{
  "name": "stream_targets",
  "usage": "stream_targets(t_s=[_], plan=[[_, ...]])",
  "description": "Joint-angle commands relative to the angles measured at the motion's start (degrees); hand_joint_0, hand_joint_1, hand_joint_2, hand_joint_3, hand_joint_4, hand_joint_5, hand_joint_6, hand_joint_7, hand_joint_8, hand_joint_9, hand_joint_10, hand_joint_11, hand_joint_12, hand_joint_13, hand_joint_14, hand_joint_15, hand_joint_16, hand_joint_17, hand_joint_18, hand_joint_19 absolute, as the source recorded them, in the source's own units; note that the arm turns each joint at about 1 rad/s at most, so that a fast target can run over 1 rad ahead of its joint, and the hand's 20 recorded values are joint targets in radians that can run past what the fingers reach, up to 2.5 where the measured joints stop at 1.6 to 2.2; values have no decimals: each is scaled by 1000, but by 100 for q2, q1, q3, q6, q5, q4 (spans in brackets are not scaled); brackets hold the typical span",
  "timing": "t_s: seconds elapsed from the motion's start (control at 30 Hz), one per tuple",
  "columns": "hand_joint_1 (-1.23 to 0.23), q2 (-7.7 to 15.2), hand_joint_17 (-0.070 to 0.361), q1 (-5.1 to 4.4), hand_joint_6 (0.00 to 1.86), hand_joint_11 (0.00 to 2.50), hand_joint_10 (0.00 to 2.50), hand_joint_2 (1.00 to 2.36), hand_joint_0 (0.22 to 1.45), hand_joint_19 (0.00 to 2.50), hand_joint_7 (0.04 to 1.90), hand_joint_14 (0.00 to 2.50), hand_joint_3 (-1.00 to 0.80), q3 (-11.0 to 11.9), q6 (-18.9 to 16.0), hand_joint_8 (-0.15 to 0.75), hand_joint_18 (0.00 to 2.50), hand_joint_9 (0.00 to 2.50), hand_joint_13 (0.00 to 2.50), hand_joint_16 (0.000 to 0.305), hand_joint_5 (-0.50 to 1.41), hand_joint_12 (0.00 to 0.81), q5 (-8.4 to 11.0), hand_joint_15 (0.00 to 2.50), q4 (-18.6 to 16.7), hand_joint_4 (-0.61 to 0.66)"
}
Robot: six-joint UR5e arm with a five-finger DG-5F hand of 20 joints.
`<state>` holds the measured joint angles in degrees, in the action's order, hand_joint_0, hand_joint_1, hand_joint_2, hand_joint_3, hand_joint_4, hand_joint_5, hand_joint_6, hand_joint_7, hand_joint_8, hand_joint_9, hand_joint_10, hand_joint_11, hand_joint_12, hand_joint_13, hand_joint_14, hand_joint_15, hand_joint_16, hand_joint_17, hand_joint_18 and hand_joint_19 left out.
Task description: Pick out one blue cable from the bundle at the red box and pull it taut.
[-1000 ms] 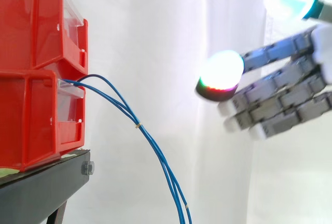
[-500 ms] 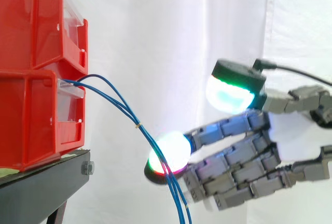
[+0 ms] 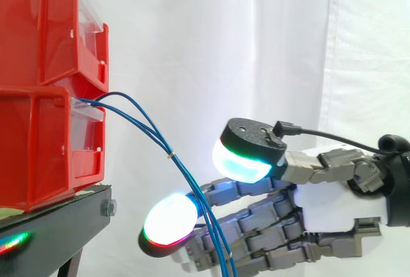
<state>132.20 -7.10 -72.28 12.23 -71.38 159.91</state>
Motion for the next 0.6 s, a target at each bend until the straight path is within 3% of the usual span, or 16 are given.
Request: stream_targets(t_s=[0.0, 0.2, 0.57], plan=[[-600, 113, 104, -19, 502, 0, 0, 1000, 497, 144, 761, 0, -500, 153, 52, 192, 0, 464, 223, 46, -200, 259, -157, 19, -100, 138], [-606, 113, 103, -72, 502, 0, 0, 1000, 495, 164, 791, 2, -500, 162, 8, 196, 0, 496, 251, 46, -190, 264, -201, 35, -294, 147], [-635, 122, 97, -125, 503, 61, 2, 1000, 539, 228, 874, 3, -500, 153, -388, 198, 79, 580, 326, 43, -166, 258, -236, 74, -549, 156]])
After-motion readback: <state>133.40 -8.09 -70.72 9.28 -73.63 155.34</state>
